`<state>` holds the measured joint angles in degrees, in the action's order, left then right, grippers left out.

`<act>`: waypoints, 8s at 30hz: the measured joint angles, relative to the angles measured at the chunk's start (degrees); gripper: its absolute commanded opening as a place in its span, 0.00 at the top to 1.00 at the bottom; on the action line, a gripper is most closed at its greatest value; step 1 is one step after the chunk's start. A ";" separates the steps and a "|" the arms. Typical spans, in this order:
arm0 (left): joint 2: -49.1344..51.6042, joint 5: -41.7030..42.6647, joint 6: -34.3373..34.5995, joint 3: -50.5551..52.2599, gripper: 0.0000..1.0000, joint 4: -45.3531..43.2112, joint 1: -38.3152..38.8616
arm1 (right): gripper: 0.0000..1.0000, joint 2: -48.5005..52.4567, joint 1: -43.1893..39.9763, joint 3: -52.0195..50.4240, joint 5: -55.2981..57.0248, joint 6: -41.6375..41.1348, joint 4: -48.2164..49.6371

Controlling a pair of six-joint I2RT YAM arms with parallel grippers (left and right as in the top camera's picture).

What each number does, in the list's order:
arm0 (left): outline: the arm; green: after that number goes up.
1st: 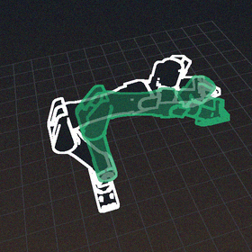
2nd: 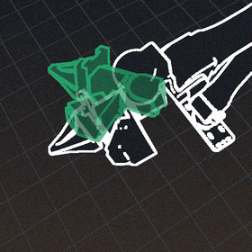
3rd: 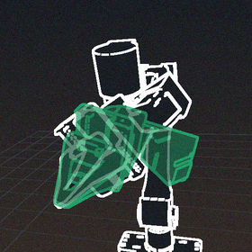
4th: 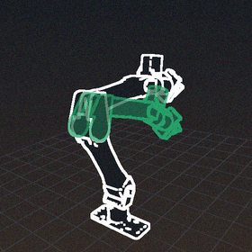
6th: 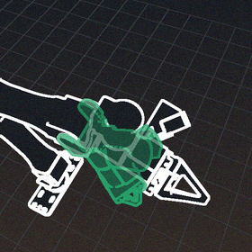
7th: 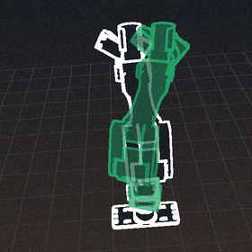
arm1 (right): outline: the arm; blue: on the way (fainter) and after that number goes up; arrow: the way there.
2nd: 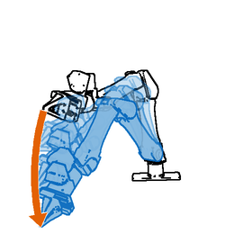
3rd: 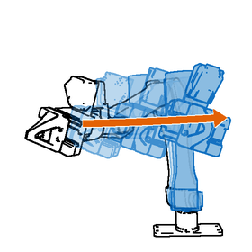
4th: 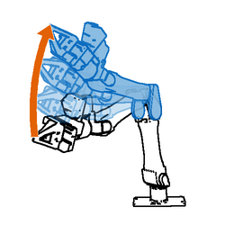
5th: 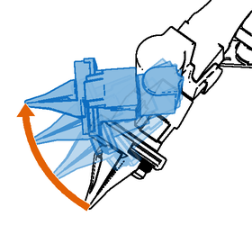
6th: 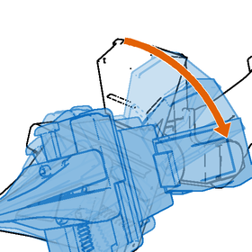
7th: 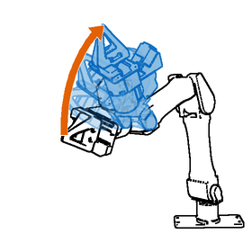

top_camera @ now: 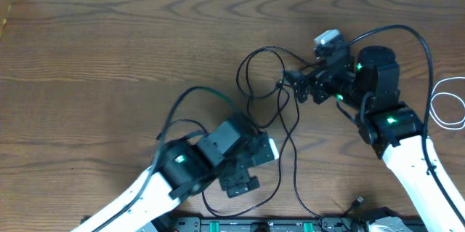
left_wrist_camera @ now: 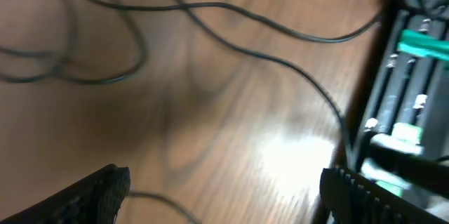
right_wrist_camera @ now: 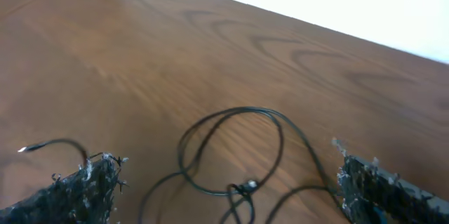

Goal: Untangle cables

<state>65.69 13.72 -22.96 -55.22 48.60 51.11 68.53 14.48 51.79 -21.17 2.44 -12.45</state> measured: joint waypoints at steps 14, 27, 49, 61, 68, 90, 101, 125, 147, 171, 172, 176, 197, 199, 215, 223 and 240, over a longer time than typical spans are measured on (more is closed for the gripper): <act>18.25 12.90 2.38 0.00 0.09 -3.10 0.00 | 0.01 0.00 -1.68 0.00 1.33 -1.62 -2.95; 24.11 17.29 3.23 0.00 0.04 -2.75 5.40 | 0.01 0.00 -2.23 0.00 1.51 -1.81 -2.95; 24.33 17.11 2.84 5.11 0.92 -5.90 8.68 | 0.01 0.00 -2.25 0.00 1.51 -1.81 -3.78; 24.33 12.57 3.08 5.27 0.93 -6.67 8.68 | 0.01 0.00 -2.25 0.00 1.51 -1.79 -3.80; 24.33 -7.50 13.18 5.29 0.92 -4.48 8.70 | 0.01 0.00 -2.25 0.00 1.49 -1.79 -3.80; -5.22 -54.38 15.67 5.27 0.93 -15.98 8.68 | 0.01 0.00 -2.25 -0.09 -6.60 10.10 -5.75; -13.81 -56.06 -8.37 5.27 0.92 -30.84 8.68 | 0.01 0.00 -2.25 -0.15 -25.64 11.89 4.48; -13.73 -54.36 -20.83 5.27 0.92 -46.25 8.68 | 0.01 8.87 3.17 -0.17 -47.04 24.13 19.41; -12.96 -61.92 -4.63 5.27 0.92 -59.76 2.19 | 0.01 13.18 16.98 -0.24 -37.11 2.32 37.16; -10.67 -77.00 -3.80 5.27 0.93 -71.56 2.12 | 0.01 13.18 22.75 -0.24 -31.17 0.66 37.16; -10.67 -77.07 -3.85 5.27 0.92 -71.56 2.12 | 0.01 13.18 22.51 -0.24 -30.84 0.68 37.16; -10.67 -77.09 -5.44 5.27 0.93 -71.54 2.12 | 0.01 13.18 21.22 -0.24 -30.53 0.66 37.09; -9.75 -72.30 -9.84 5.27 0.93 -71.56 2.12 | 0.01 13.18 19.45 -0.24 -40.92 0.94 36.30; -9.35 -72.74 -9.73 5.27 0.93 -71.63 2.08 | 0.01 13.18 20.24 -0.24 -41.05 0.94 36.30; -9.11 -82.01 -3.82 5.27 0.93 -77.15 0.66 | 0.91 13.60 25.31 -0.24 -36.76 1.38 35.45; -9.11 -82.75 -3.91 5.27 0.76 -77.11 0.66 | 0.99 13.60 25.31 -0.24 -35.71 1.07 35.41; -9.11 -83.03 -2.95 5.27 0.12 -77.20 1.62 | 0.99 13.60 13.62 -0.26 -28.30 -7.85 46.38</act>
<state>56.58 -69.32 -25.91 -49.95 -28.60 52.73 82.13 28.10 51.53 -49.47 -5.41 33.93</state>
